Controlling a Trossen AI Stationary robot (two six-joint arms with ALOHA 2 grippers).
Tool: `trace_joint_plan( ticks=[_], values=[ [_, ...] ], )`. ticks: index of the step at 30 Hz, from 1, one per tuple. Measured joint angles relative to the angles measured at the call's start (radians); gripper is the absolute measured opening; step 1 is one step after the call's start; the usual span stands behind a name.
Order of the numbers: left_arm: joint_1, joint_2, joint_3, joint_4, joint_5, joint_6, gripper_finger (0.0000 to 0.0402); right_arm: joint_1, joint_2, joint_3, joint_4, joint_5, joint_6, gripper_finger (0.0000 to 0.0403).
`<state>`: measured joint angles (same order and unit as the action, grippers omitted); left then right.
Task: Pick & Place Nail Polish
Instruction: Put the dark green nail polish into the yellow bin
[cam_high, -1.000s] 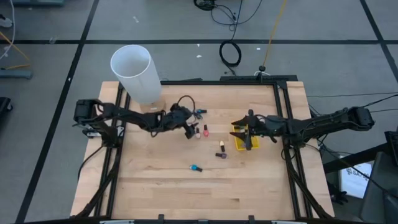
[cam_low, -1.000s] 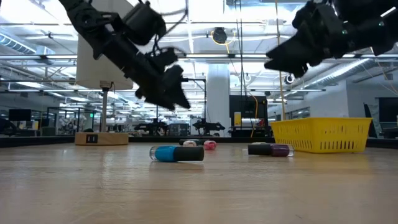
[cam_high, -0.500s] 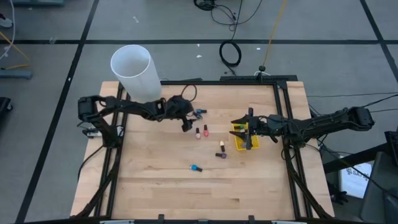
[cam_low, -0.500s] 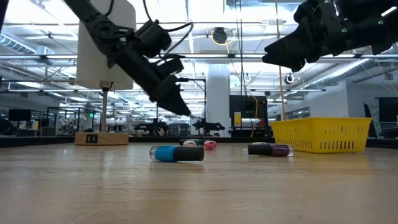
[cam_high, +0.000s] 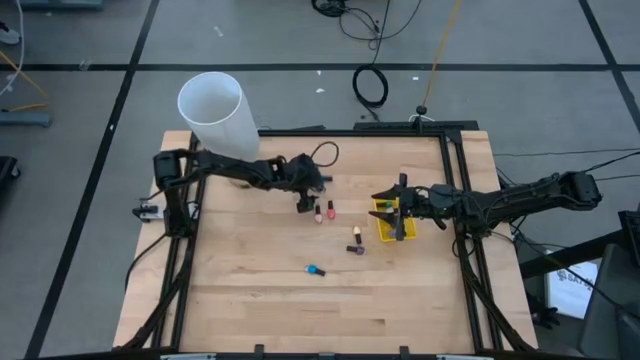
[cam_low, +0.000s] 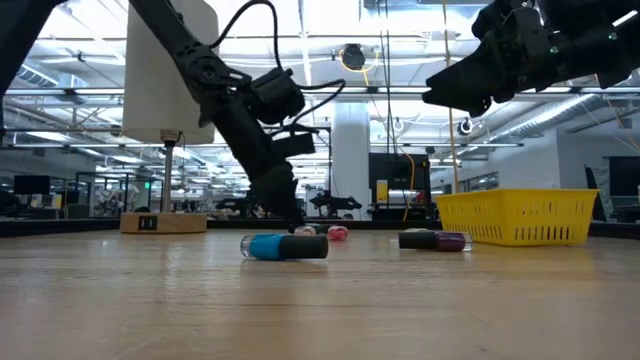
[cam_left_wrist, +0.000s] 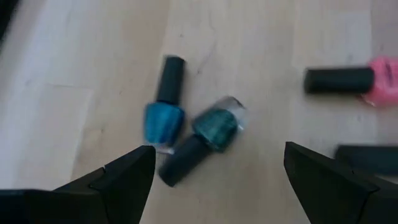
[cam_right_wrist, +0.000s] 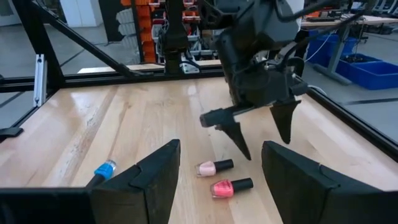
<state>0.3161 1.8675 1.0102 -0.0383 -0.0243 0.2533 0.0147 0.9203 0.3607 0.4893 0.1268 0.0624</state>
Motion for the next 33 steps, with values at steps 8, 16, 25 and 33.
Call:
trace_joint_plan(
  ticks=[8,16,25,33],
  values=[
    [-0.005,0.011,0.001,-0.052,0.096,-0.003,0.0349,0.000,0.000,0.000,-0.008,0.000,-0.003,0.0215],
    [-0.011,0.012,0.002,-0.125,0.110,-0.058,0.0349,0.000,0.000,0.000,-0.008,-0.001,-0.003,0.0215],
    [-0.013,-0.009,-0.001,-0.102,0.033,-0.279,0.0349,0.000,0.000,0.000,-0.008,-0.001,0.001,0.0215],
    [-0.020,-0.018,0.070,-0.091,-0.080,-0.204,0.0349,0.000,0.000,0.000,-0.007,-0.001,0.001,0.0215]
  ],
)
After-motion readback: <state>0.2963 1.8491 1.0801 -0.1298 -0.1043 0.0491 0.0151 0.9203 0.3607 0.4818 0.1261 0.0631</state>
